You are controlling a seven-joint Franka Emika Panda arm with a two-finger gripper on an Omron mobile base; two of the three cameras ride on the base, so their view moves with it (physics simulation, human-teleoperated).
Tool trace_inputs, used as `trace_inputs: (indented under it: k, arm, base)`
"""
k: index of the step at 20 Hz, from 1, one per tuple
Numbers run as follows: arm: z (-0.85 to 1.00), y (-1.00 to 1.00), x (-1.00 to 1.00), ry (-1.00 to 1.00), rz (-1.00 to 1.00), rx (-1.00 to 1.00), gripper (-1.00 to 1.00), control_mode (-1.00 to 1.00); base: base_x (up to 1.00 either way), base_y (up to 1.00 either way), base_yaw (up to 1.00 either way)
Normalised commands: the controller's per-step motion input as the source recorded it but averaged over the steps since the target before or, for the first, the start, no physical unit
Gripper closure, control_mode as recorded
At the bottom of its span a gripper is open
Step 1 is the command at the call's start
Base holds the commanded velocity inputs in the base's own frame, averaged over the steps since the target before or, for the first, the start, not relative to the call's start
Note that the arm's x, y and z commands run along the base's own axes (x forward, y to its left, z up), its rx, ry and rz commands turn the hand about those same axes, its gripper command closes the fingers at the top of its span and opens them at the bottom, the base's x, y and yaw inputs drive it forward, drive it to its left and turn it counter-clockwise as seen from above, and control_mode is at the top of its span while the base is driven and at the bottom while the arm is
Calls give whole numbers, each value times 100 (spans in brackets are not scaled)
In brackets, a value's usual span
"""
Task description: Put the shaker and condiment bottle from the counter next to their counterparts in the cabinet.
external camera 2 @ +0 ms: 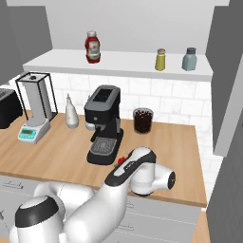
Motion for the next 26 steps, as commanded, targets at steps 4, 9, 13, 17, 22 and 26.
trace_inputs:
  k: [4,9,13,17,22,26]
  arm:
    - [0,0,16,8,0,1,-100,-100]
    - [-9,0,3,6,0,0,-100,-100]
    - [-10,0,0,4,0,0,-100,-100]
    - [-17,0,0,6,0,0,-100,-100]
    - [-27,12,0,7,0,0,100,-100]
    - [-21,12,0,5,0,0,100,-100]
  base:
    - [0,0,0]
    - [0,0,0]
    - [0,0,0]
    - [0,0,0]
    - [0,0,0]
    - [0,0,0]
